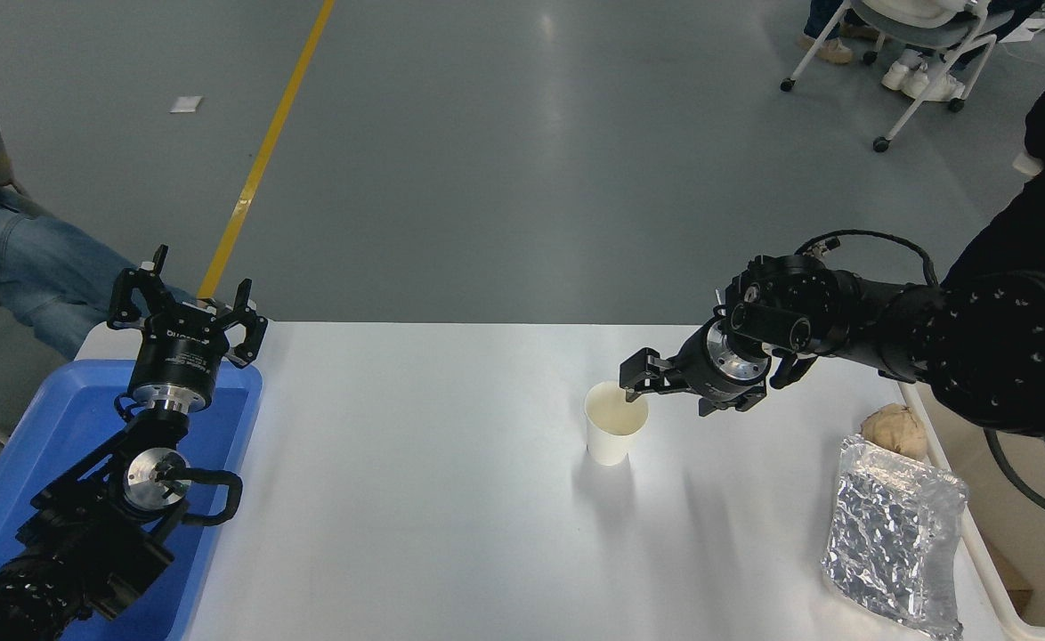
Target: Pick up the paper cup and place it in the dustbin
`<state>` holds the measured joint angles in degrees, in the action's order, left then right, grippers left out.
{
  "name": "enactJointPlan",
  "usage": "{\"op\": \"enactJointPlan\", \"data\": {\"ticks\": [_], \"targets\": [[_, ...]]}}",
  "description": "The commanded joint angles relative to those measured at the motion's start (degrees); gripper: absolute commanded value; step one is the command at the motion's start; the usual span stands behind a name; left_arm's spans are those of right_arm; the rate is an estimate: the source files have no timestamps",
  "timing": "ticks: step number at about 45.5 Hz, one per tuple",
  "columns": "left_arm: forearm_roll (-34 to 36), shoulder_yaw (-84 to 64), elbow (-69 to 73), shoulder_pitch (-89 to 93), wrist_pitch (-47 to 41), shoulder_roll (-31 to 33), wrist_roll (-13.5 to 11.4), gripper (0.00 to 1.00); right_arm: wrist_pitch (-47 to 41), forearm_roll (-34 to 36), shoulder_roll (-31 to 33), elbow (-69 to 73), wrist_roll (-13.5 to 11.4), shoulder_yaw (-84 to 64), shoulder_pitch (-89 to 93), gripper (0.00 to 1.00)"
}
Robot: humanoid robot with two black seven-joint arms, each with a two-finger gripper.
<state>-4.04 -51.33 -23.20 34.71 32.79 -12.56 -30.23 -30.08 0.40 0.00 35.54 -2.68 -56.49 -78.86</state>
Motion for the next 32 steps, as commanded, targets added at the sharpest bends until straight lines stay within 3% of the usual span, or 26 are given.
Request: {"op": "enactJointPlan", "data": {"ticks": [1,13,19,24,25,26,32], "targets": [[0.00,0.00,0.00,0.00,-0.01,-0.01,0.00,0.99,2.39,0.04,0.00,-1.00,0.05,0.68,2.75,1.00],[0.00,0.00,0.00,0.00,-0.01,-0.01,0.00,0.99,5.38,0.04,0.00,-1.00,0.05,2.17,4.86,1.00],[0.00,0.00,0.00,0.09,-0.01,-0.01,0.00,0.99,7.22,-0.05,0.00,-0.39,0.40,2.79,5.65,0.94],[0.00,0.00,0.00,0.00,-0.01,0.08,0.00,0.99,9.68,-0.58,0.00,0.76,0.75,3.14,6.09,0.67],[0.00,0.00,0.00,0.00,-0.01,-0.01,0.00,0.99,10.30,-2.06,0.00,0.76,0.75,3.14,6.18,0.43],[0.00,0.00,0.00,0.00,-0.01,-0.01,0.00,0.99,10.30,-3.03,0.00,0.85,0.75,3.14,6.09,0.35],[0.00,0.00,0.00,0.00,-0.01,-0.01,0.00,0.99,10.39,-6.64,0.00,0.85,0.75,3.14,6.00,0.00]]}}
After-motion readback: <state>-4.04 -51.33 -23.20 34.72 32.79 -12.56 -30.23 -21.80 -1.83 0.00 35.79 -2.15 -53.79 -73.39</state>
